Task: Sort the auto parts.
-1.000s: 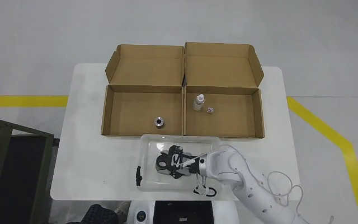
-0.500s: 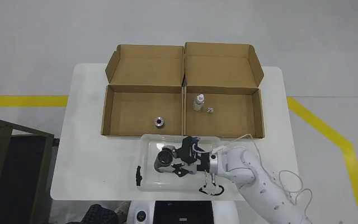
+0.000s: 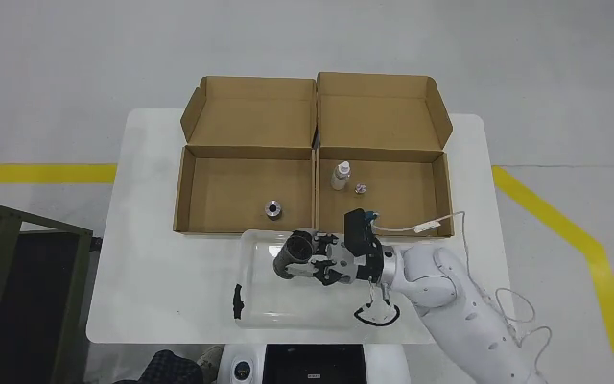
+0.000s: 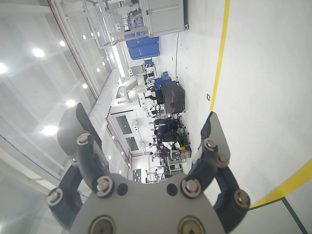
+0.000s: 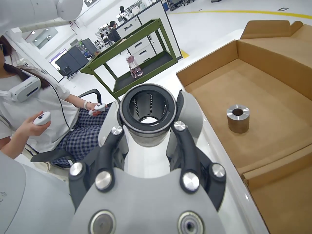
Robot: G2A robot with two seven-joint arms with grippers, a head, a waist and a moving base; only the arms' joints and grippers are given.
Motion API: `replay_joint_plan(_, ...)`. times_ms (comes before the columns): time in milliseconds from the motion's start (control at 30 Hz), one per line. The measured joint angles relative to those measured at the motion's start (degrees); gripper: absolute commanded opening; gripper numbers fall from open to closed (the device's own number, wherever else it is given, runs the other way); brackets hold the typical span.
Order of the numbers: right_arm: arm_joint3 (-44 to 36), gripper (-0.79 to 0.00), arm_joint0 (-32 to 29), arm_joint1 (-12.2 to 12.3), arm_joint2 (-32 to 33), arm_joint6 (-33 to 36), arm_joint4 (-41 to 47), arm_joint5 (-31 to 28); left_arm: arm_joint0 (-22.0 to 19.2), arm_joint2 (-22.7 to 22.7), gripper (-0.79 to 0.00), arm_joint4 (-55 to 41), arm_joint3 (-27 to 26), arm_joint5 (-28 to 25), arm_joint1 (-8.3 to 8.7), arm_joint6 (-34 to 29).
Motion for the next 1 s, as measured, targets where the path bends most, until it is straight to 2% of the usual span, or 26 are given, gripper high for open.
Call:
replay_joint_plan(667,-0.2,-0.785,-0.9,1.0,3.1,-1.1,7.6,0.0,0.0,0.0,0.0,0.0,0.0,0.0,0.0,0.0)
replay_joint_plan(1000,0.0,-0.785,0.4,0.7,2.9,-3.7,2.6,3.1,0.0,0.0,0.0,0.0,0.0,0.0,0.0,0.0)
